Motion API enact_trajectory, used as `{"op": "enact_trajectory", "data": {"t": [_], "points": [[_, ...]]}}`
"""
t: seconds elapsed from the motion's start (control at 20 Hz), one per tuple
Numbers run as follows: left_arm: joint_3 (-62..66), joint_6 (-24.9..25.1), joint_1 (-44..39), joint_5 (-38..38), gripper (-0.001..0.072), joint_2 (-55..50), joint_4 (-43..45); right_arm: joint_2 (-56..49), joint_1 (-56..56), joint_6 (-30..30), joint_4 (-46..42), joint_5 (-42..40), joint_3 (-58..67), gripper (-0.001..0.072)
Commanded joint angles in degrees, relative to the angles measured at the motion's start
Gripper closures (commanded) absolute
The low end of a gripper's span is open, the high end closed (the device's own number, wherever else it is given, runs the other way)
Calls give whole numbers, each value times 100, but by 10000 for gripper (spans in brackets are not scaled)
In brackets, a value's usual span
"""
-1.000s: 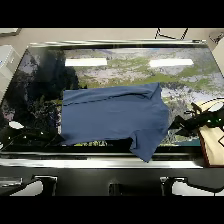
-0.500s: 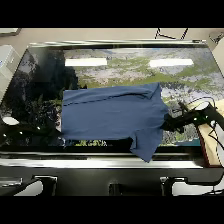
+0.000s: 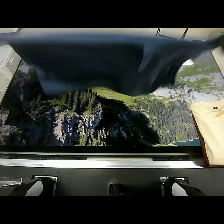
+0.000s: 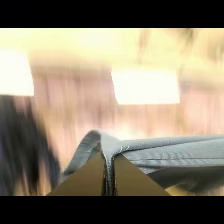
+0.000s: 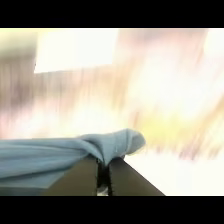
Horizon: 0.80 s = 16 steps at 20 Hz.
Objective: Fold the clothes and pants, and hang the long-sleeved shirts on hangers.
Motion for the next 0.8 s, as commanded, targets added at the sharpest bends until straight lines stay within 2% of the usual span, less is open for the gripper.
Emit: {"op": "enact_trajectory", "data": {"t": [0.0, 0.25, 0.4, 0.5, 0.6, 0.65, 0.75], "points": [[1335, -26, 4, 234, 686, 540, 131, 1169, 4, 26, -518, -306, 643, 671], [1335, -26, 4, 269, 687, 1191, 140, 2052, 4, 319, -732, -365, 643, 671], [1338, -205, 4, 568, 688, 1340, 138, 2275, 4, 623, -787, -680, 645, 672], [1333, -243, 4, 431, 688, 1305, 157, 2282, 4, 774, -802, -643, 643, 672], [1305, -334, 4, -291, 688, 1086, 376, 2090, 4, 1029, -1060, -101, 643, 672], [1187, -459, 4, -719, 688, 916, 442, 1860, 4, 1235, -1200, 485, 643, 672], [577, -483, -13, -1432, 688, 455, 433, 1034, 11, 1285, -1128, 2065, 623, 672]]}}
